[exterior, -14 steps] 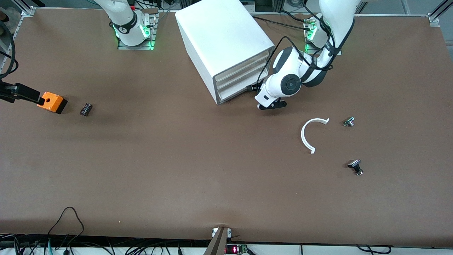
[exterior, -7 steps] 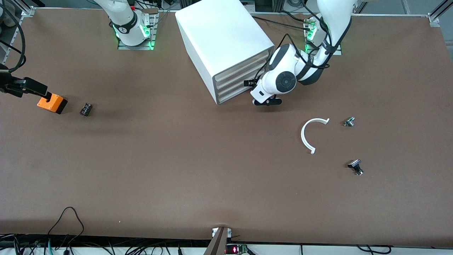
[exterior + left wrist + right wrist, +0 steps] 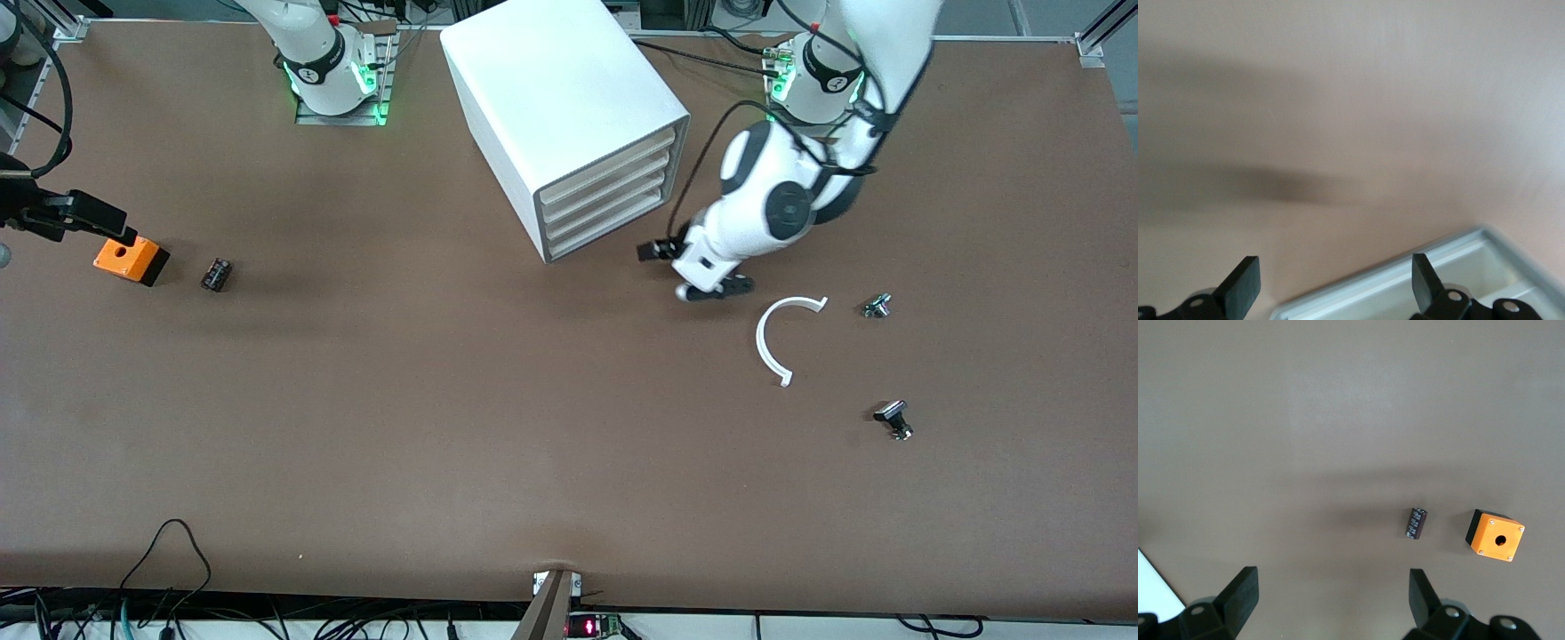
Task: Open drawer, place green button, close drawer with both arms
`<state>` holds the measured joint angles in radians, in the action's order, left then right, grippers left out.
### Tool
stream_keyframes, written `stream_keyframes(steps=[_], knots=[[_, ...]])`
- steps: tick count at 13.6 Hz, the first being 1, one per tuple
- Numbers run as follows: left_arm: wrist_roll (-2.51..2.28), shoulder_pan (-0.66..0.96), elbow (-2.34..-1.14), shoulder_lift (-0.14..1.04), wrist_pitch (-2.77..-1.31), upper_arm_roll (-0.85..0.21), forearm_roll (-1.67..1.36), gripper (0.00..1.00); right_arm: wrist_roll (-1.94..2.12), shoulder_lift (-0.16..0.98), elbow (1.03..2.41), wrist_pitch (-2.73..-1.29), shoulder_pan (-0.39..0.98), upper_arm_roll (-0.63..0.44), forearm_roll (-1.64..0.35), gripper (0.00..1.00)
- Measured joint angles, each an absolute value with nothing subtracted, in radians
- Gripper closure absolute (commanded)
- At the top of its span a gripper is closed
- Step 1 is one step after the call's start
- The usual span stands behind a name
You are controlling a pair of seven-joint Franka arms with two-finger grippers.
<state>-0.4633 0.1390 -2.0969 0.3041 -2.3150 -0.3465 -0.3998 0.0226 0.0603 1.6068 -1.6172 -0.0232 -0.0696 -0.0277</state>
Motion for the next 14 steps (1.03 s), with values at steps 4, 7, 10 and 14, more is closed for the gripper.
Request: stream_keyframes(steps=[4,7,10,14], knots=[[-0.322,0.09,-1.973,0.209,-2.104,-0.204,-0.303,0.0,0.023,0.06,1.608,-1.618,-0.022,-0.068,-0.028,0.0],[-0.312,0.082,-1.81,0.167,-1.891,-0.15,-0.113,0.0,0.023,0.061,1.606,-1.632,-0.022,-0.068,-0.028,0.0],[-0.309,0.083,-1.682,0.121,-1.736,-0.107,-0.033,0.0,0.023,0.062,1.604,-1.638,-0.022,-0.068,-0.028,0.0],[-0.264,0.083,-1.624,0.049,-1.643,-0.06,0.007,0.0,0.023,0.064,1.604,-1.64,-0.022,-0.069,-0.028,0.0]])
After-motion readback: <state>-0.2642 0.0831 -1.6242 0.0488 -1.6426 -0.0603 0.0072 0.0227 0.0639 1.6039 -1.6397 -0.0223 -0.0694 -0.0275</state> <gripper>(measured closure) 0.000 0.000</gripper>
